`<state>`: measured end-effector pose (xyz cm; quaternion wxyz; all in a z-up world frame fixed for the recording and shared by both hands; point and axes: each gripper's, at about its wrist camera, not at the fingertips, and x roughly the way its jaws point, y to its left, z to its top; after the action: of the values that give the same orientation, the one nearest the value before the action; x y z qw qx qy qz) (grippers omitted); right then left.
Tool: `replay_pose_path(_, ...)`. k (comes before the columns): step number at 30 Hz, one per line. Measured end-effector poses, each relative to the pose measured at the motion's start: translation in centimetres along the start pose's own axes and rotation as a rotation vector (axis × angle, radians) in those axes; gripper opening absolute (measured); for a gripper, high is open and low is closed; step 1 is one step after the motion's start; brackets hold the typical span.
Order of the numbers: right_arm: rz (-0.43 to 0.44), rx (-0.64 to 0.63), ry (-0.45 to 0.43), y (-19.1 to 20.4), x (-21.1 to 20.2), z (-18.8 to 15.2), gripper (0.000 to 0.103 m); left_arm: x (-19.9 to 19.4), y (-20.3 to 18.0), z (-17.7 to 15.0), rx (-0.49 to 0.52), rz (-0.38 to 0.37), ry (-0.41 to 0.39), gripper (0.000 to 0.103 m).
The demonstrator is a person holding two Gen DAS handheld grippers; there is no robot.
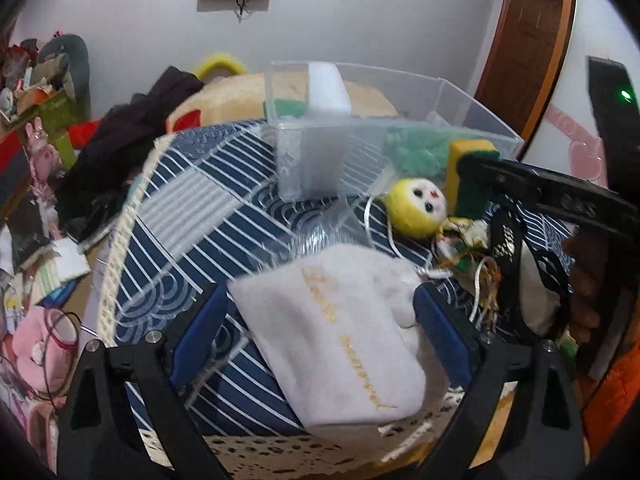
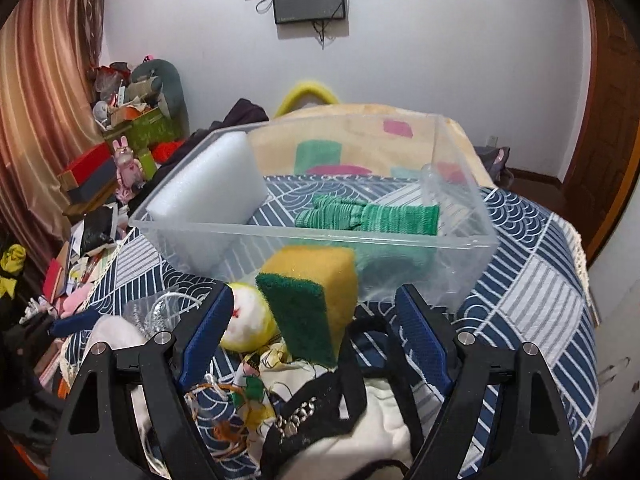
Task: Organize soft objects
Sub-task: 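Place white sock with left tool while right tool places yellow-green sponge in box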
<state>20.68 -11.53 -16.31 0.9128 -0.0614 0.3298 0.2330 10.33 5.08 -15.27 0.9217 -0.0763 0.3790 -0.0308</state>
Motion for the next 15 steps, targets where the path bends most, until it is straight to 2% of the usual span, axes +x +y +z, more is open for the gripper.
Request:
replay_pose_path(1, 0.005, 0.005, 0.004, -0.1, 0.2, 0.0, 0.076, 0.1, 0.0, -0.1, -0.003, -0.009, 0.007, 0.091)
replay_pose_path(3, 0.024, 0.013, 0.016, -0.2, 0.4, 0.1, 0.067, 0.3, -0.1, -0.6, -0.006, -0.038, 0.024, 0.081)
replay_pose_path(5, 0.036, 0.016, 0.024, -0.3, 0.5, 0.0, 0.052, 0.3, -0.2, -0.7, -0.007, -0.06, 0.03, 0.074)
replay_pose_path(6, 0.041, 0.015, 0.028, -0.3, 0.6, 0.0, 0.048, 0.2, -0.3, -0.7, -0.003, -0.063, 0.029, 0.068)
replay_pose_path(10, 0.036, 0.002, 0.008, -0.3, -0.3, -0.4, 0.045, -0.7, -1.1, -1.0, 0.019, -0.061, 0.02, 0.049)
replay_pose_path(12, 0.036, -0.001, -0.006, -0.3, -0.7, -0.3, 0.044, -1.3, -1.4, -1.1, 0.029, -0.044, 0.013, 0.031)
replay_pose_path(15, 0.04, -0.005, -0.03, -0.3, -1.7, -0.3, 0.044, -2.0, -1.3, -1.2, 0.034, -0.022, 0.005, 0.023)
